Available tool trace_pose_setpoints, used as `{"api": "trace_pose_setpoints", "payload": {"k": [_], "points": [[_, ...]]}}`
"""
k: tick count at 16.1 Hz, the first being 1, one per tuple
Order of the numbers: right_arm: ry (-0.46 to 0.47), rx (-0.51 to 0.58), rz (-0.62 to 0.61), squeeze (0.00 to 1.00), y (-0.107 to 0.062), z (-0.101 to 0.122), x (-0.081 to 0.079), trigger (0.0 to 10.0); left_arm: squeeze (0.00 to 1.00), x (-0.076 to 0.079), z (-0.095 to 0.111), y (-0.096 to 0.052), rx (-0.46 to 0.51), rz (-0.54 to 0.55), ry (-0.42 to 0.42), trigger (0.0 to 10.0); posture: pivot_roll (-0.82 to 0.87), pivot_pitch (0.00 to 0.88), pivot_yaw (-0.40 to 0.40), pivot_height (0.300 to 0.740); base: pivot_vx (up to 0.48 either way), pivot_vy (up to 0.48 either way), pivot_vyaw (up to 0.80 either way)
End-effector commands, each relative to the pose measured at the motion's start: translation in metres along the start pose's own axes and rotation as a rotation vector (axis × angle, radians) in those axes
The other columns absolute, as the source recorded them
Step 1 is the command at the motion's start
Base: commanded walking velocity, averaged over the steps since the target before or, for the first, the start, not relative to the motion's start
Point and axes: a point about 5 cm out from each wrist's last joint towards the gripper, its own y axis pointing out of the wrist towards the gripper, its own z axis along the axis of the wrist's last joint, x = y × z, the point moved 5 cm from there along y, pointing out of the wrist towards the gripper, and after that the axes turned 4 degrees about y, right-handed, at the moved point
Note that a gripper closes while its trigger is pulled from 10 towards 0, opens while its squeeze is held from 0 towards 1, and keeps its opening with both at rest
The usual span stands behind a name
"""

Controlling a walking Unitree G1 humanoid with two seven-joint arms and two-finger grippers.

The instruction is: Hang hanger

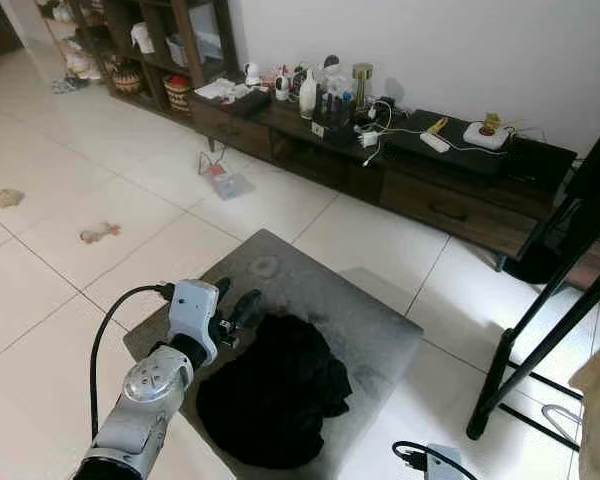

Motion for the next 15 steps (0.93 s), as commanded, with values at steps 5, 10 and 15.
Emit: {"api": "trace_pose_setpoints", "payload": {"k": [5, 10, 15], "points": [[0.011, -0.024, 0.005, 0.00, -0.0006, -0.0077, -0.0009, 10.0, 0.00, 0.0002, -0.0021, -0.0007, 0.001, -0.002, -0.011, 10.0, -0.09, 0.142, 0.022, 0.670, 0.000, 0.000, 0.00], [0.005, -0.018, 0.006, 0.00, -0.0007, -0.0069, -0.0007, 10.0, 0.00, -0.0015, -0.0012, -0.0010, 0.007, 0.011, -0.018, 10.0, -0.09, 0.138, 0.021, 0.665, 0.000, 0.000, 0.00], [0.004, -0.016, 0.030, 0.00, -0.0007, -0.0066, -0.0038, 10.0, 0.00, -0.0026, -0.0031, -0.0011, -0.005, 0.014, -0.015, 10.0, -0.09, 0.133, 0.024, 0.626, 0.000, 0.000, 0.00]]}}
